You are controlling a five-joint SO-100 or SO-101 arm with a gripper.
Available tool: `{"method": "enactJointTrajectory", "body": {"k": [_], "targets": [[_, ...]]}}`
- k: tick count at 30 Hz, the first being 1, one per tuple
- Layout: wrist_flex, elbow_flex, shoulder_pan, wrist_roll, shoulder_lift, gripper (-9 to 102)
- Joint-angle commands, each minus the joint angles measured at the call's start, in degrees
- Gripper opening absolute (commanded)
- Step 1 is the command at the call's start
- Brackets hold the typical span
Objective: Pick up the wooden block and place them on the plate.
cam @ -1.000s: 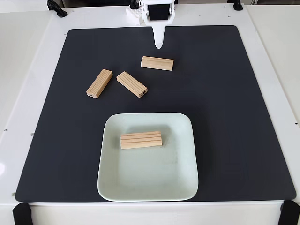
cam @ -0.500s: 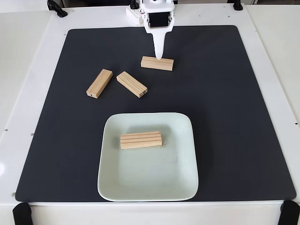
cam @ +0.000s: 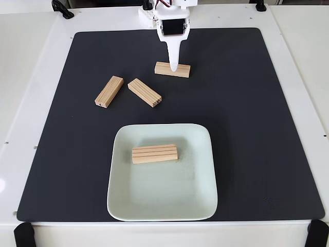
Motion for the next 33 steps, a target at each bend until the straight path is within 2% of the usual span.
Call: {"method": "enactJointTrajectory", "body": {"k": [1,4,33], "targets": [[-0.44,-0.09,-0.26,-0.62,0.97,29],[-0.44,0.0,-0.26,-0.7,0.97,35],[-3.25,2.55,-0.26,0.26,0.0,31]]}}
